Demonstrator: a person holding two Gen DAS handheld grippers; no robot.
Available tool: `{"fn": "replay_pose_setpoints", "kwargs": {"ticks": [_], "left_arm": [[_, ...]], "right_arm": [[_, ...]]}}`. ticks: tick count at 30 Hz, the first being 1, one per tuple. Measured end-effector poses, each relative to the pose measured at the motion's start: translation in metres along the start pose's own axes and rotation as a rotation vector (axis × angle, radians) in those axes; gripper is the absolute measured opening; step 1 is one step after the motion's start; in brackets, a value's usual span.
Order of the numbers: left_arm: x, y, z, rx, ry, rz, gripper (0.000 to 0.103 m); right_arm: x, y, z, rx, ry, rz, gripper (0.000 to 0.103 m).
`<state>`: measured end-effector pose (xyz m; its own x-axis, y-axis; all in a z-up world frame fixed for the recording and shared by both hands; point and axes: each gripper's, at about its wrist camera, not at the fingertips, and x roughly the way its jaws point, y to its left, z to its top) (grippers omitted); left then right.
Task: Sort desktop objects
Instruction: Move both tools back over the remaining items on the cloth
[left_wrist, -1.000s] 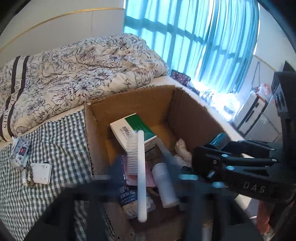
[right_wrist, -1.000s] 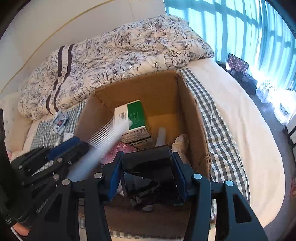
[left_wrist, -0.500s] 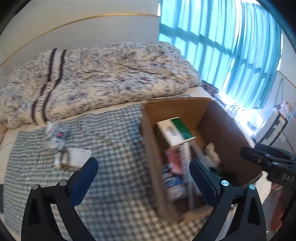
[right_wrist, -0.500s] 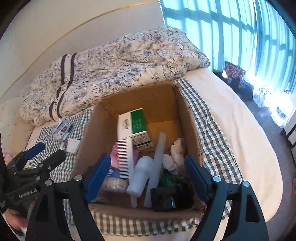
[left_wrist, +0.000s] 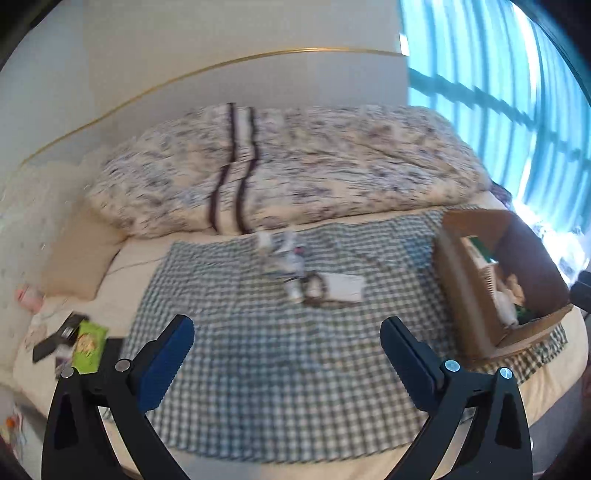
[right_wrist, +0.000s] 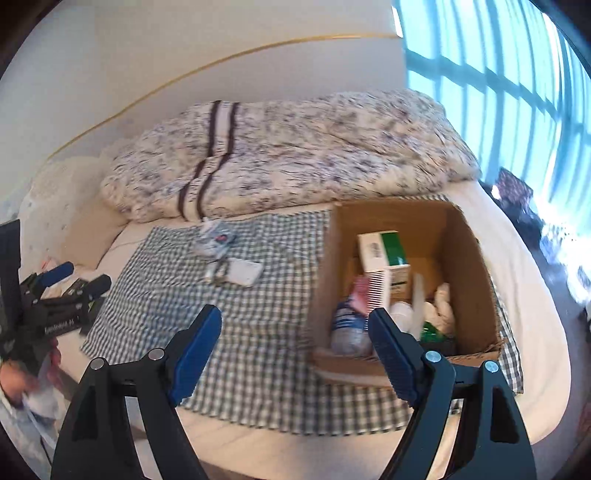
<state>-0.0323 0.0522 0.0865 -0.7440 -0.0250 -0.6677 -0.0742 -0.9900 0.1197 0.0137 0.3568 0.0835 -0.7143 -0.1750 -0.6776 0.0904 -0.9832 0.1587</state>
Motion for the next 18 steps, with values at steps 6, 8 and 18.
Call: {"fn": "replay_pose_setpoints", "kwargs": {"ticks": [6,8,18], "left_arm": [[-0.005,0.058,-0.027,-0.06,0.027,0.006,0.103],[0.0,0.068,-0.033,-0.062,0.041,0.01,0.103],[0.071,0.086,-0.058,-0.095,0.027,-0.02,0.103]], "right_arm": [[0.002,0.051,-0.004,-0.015,0.014,0.03,0.082],[0.005,0.065,-0.004,-0.021,0.014,0.028,0.082],[0.097,0.106,-0.009,-0.051,0.05,0.041,0.082]]}}
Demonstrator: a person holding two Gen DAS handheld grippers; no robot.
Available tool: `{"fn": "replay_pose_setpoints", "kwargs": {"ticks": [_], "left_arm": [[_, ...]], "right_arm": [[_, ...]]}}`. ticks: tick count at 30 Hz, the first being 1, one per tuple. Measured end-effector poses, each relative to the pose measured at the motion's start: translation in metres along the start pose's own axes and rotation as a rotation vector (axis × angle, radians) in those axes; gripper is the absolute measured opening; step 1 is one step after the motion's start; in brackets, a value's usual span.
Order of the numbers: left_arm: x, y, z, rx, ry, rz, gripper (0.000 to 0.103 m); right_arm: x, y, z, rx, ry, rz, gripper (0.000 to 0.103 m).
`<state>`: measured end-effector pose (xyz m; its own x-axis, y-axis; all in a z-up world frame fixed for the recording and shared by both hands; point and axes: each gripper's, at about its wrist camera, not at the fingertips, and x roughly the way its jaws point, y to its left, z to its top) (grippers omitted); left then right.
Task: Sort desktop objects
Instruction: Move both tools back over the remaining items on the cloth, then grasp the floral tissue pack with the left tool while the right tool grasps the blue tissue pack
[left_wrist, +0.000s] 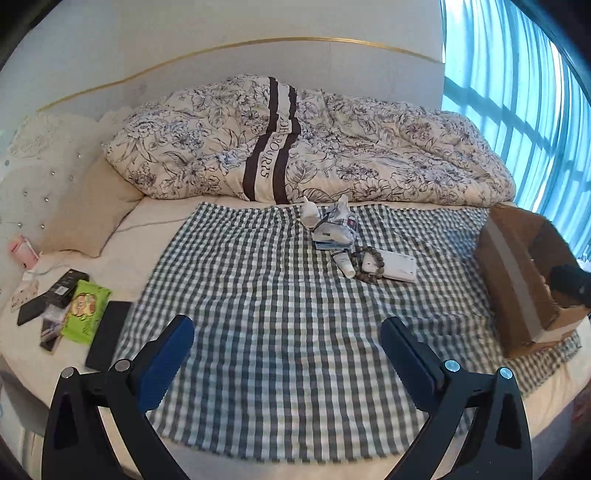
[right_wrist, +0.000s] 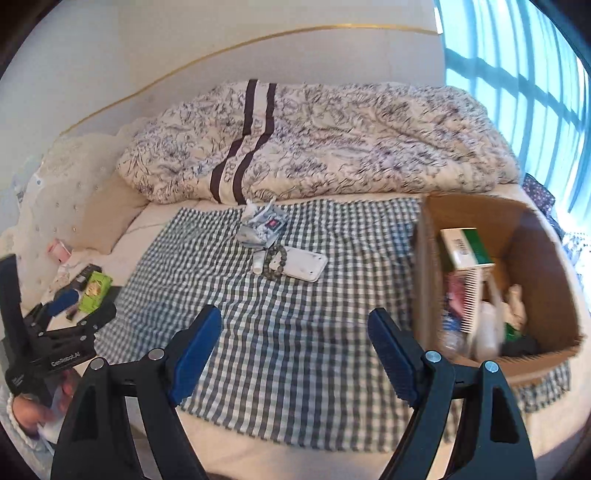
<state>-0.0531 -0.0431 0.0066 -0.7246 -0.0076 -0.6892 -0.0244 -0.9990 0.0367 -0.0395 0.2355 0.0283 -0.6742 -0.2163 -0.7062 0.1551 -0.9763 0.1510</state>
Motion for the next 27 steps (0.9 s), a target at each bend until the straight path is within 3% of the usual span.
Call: {"fn": "replay_pose_setpoints", "kwargs": {"ticks": [7,11,15,21,27], "left_arm": [[0.11,-0.016,0.033,-0.073,-0.011,-0.014,0.103],[0.17,-0.042,0.061,-0.05,-0.059,-0.042,0.103],[0.218,-0.065,0.084,0.001,-0.032,-0.071,0.103],[0.256,-0.068,0.104,0.008,0.083,-0.027,0.103],[0.281,-0.07,0.117,-0.006,0.138,-0.078,0.103]], "right_arm": [[0.094,-0.014,0.007,-0.072,-0.019,-0.014,0.082],[0.142,-0.027,0.021,-0.036,-0.059,-0.03,0.082],[0.181,-0.033,0.041,-0.003,-0.036,-0.015,0.082],[0.204,-0.028,0.065,-0.01,0.038,-0.01,0.082],[0.223,-0.025,0.082,-0.016,0.097,-0.02,0.081]]}}
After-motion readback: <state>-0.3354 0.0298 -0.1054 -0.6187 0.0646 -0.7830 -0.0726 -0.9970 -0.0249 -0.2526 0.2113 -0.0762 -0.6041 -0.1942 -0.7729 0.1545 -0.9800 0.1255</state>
